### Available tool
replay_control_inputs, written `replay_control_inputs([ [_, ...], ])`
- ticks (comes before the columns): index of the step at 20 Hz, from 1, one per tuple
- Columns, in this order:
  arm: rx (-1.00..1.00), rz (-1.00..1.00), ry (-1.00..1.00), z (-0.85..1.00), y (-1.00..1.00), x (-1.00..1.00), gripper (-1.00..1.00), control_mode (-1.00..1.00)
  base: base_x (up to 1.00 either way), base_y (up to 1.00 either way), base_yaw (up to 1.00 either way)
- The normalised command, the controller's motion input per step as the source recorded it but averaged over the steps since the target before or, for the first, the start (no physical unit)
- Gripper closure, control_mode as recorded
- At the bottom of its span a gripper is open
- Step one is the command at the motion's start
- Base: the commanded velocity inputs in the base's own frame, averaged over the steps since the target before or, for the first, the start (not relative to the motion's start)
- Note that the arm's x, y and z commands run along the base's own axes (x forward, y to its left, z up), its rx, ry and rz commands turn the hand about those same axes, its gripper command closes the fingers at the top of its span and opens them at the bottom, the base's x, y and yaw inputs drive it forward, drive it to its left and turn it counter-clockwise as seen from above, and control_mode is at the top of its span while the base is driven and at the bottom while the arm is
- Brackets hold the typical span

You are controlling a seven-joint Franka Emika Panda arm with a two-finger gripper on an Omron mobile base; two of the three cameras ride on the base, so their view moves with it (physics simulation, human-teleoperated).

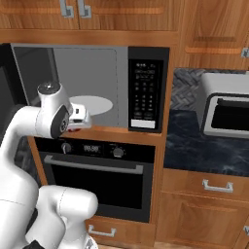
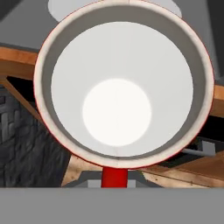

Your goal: Pick the mug from the counter and place it inside the microwave. Then close the microwave.

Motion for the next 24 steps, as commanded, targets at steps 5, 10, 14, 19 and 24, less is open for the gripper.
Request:
replay_control_inputs([
  [5, 0.01, -0.07, -0.01, 0.40, 0.25, 0.06, 1.00, -1.00, 0.00, 0.00, 0.00],
  [10, 0.00, -0.16, 0.00, 0.09, 0.17, 0.42, 1.00, -1.00, 0.00, 0.00, 0.00],
  [14, 0.09, -0.02, 0.00, 0.04, 0.17, 0.16, 1.00, -1.00, 0.00, 0.00, 0.00],
  [19, 0.14, 0.03, 0.03, 0.00, 0.17, 0.03, 1.00, -1.00, 0.00, 0.00, 0.00],
  [24, 0.02, 0.03, -0.01, 0.00, 0.14, 0.13, 1.00, -1.00, 0.00, 0.00, 0.00],
])
